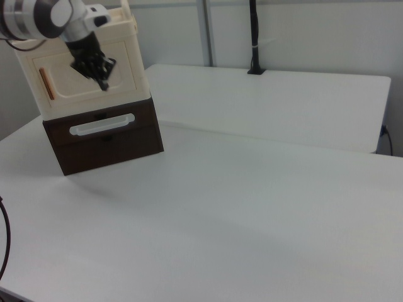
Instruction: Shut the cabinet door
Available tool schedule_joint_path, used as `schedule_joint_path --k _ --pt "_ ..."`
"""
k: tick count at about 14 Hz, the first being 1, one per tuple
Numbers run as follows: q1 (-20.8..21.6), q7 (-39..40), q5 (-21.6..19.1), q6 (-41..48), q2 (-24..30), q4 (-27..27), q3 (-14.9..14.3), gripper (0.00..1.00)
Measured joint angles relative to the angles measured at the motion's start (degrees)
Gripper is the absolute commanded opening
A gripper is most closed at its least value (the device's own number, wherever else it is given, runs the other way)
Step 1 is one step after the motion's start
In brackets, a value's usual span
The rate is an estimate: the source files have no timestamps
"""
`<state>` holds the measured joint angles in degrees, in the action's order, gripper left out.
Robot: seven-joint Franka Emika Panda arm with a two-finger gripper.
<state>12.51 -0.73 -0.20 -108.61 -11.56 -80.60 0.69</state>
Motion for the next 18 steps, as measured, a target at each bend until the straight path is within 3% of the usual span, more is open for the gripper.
schedule_joint_path --k 6,10,13,15,17,18 --pt "-5.2 0.1 4.8 10.5 3.5 -3.9 -2.1 0.02" --pt "-7.3 0.1 5.6 11.2 8.6 -10.4 -2.4 0.04" --pt "-8.7 0.0 5.6 11.2 9.7 -11.9 -2.4 0.07" --pt "-9.2 0.0 5.6 11.2 9.7 -12.0 -2.4 0.18" --pt "-9.8 0.0 4.8 11.2 9.7 -12.1 -2.5 0.43" --pt "-10.2 0.0 4.2 11.2 9.7 -12.2 -2.5 0.62"
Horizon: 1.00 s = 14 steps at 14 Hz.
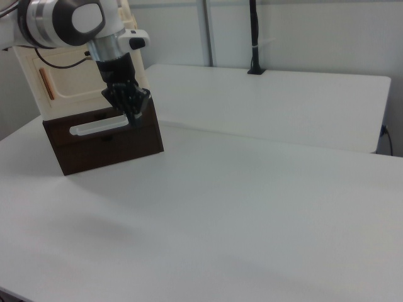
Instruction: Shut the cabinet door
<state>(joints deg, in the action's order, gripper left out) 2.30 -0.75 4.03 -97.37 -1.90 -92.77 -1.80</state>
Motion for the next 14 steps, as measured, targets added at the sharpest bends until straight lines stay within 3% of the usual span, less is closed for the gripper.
schedule_joint_path --k 3,4,14 --pt "-0.5 0.0 -0.6 0.3 0.0 -0.1 0.0 0.95" --pt "-0.5 0.0 -0.6 0.7 0.0 -0.1 0.0 1.00" --pt "-1.1 0.0 -1.7 3.2 0.4 0.3 0.0 1.00"
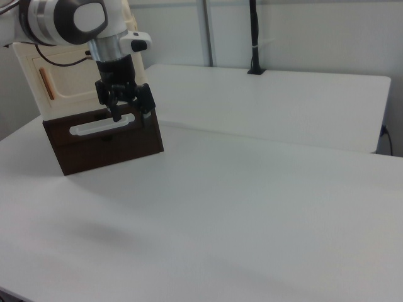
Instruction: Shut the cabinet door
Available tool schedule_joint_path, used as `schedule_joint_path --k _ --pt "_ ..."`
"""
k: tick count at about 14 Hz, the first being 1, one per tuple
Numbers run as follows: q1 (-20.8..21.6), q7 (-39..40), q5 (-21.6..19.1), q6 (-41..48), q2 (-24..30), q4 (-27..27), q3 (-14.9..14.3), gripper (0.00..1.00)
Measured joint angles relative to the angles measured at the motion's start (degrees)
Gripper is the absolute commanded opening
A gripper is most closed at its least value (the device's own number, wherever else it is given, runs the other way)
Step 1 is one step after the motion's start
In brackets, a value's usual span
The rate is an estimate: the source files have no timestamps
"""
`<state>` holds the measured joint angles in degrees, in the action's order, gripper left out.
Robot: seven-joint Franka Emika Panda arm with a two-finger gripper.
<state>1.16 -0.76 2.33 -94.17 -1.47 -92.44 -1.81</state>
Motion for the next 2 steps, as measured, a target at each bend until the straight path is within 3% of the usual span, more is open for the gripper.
schedule_joint_path --k 2 --pt "-0.2 0.0 -0.1 0.1 0.1 0.0 0.0 1.00"
